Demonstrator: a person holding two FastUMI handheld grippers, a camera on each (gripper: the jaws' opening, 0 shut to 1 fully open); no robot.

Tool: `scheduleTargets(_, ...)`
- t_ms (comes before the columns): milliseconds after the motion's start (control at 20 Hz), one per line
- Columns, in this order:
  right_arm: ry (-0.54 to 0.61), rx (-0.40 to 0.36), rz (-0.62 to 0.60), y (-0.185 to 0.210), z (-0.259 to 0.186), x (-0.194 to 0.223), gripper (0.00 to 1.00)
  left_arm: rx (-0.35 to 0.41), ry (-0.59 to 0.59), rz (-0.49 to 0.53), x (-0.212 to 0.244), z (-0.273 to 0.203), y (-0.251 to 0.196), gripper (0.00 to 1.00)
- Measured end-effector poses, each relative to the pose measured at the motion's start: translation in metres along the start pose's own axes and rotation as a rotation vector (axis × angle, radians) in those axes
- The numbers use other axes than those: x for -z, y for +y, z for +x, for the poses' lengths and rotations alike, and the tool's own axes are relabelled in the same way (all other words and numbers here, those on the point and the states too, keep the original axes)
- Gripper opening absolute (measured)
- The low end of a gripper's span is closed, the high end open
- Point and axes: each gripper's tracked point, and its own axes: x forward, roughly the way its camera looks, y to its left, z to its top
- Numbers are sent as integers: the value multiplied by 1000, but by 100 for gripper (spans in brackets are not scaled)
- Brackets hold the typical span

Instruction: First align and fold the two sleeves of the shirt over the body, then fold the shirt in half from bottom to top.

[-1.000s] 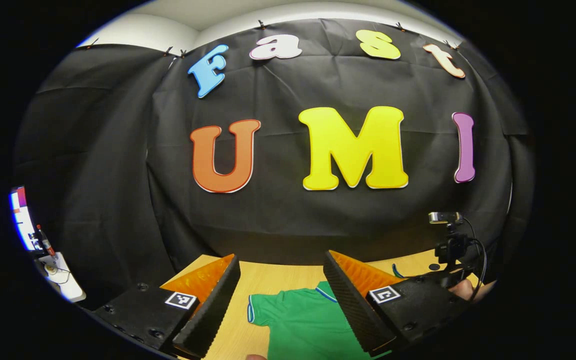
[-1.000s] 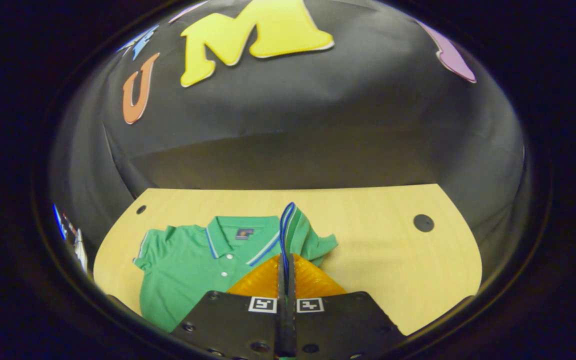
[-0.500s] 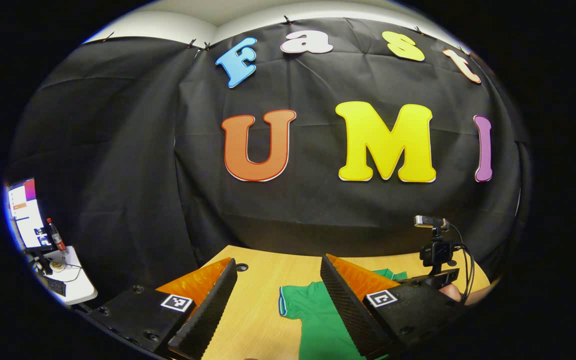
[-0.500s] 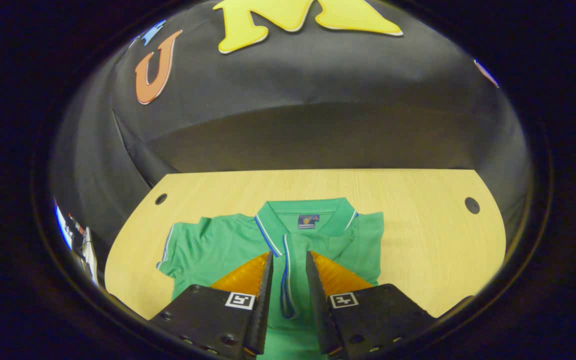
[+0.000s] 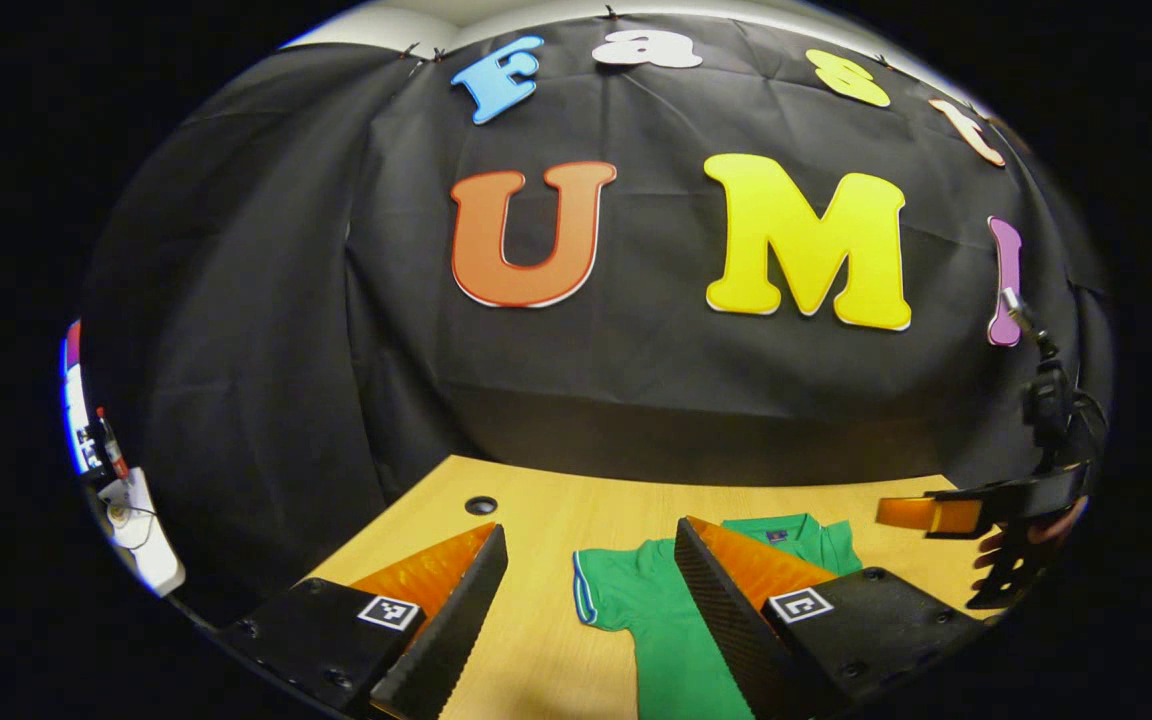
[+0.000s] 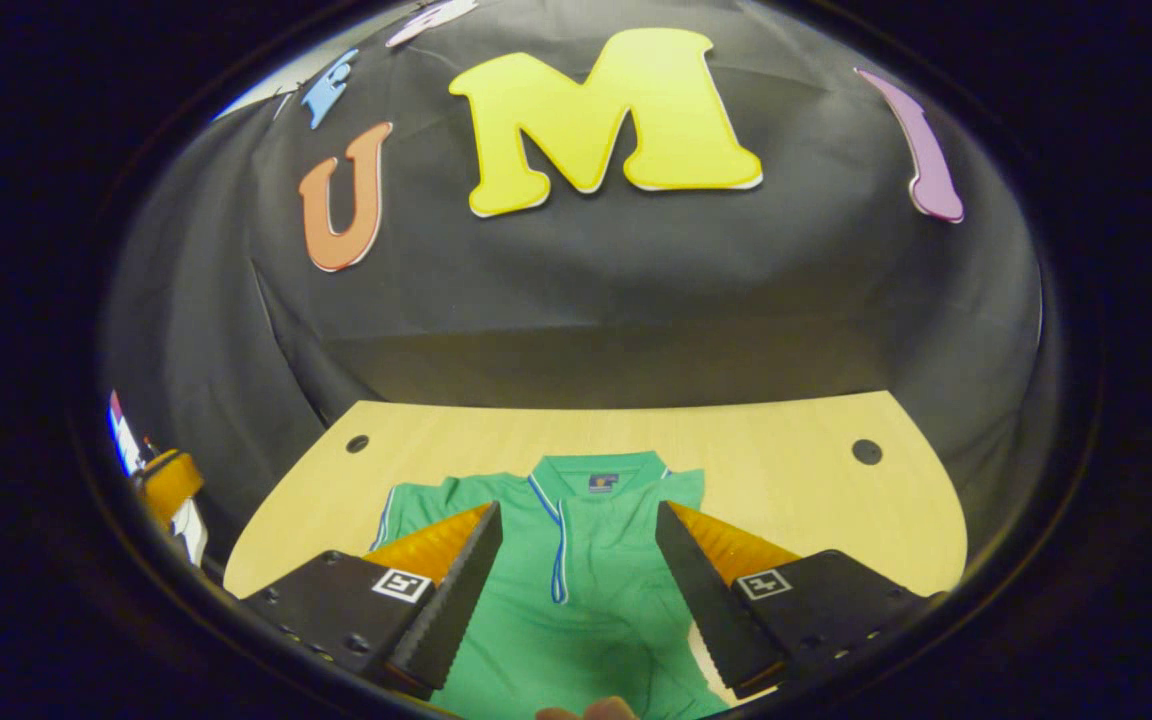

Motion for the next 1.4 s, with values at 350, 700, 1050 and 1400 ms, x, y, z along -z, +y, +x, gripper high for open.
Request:
scheduleTargets(350,55,57,-11,-35,-106,41,95,71,247,-16,94,92,12,100)
scheduleTargets(700,108,81,35,-28,-148,63,95,73,401,-30,151,166,15,100)
scheduleTargets(1050,100,59,68,-14,-145,58,95,-2,545,30,180,171,27,89)
scheduleTargets(1400,106,70,93,-20,-134,59,96,47,570,120,180,177,-1,13)
